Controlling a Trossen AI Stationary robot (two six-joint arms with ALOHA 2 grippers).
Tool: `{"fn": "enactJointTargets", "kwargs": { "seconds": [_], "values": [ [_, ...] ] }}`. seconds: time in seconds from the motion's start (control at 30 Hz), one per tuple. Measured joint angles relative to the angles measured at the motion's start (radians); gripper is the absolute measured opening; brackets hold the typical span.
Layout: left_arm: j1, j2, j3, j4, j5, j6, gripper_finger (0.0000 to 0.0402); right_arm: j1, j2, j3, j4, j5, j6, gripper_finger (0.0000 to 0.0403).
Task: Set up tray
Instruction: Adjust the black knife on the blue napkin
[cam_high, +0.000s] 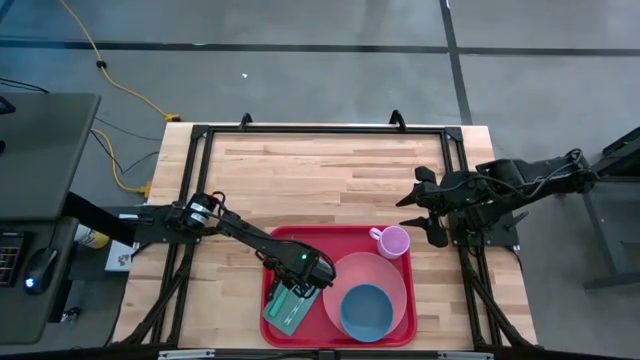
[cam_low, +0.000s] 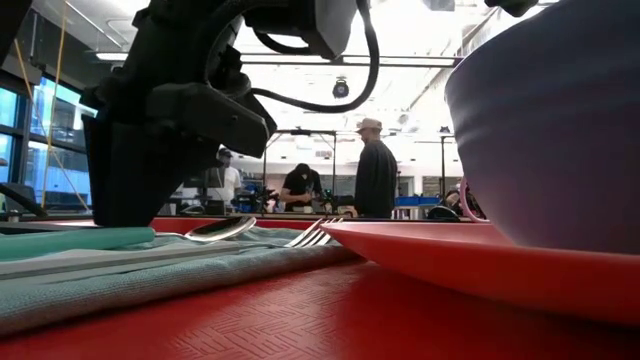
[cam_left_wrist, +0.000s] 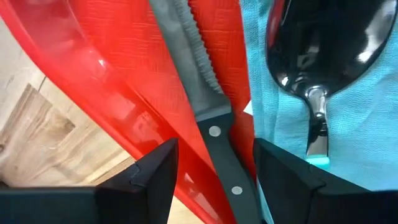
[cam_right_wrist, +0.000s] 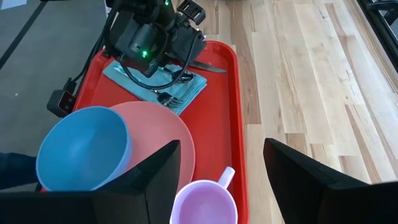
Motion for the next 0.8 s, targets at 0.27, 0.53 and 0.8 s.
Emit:
{"fn": "enactJointTargets", "kwargs": {
  "seconds": [0.27, 0.53, 0.8],
  "values": [
    [0.0, 0.0, -0.027, 0.024, 0.023, -0.019, 0.0239, 0.0, 0.0, 0.0, 0.0, 0.001, 0.0, 0.0209],
    [0.007, -0.004, -0.05, 0.074, 0.04, -0.022, 0.0228, 0.0, 0.0, 0.0, -0.002, 0.002, 0.005, 0.0208],
    [0.013, -0.003, -0.05, 0.091, 0.047, -0.022, 0.0135, 0.0, 0.0, 0.0, -0.003, 0.002, 0.007, 0.0209]
  ]
}}
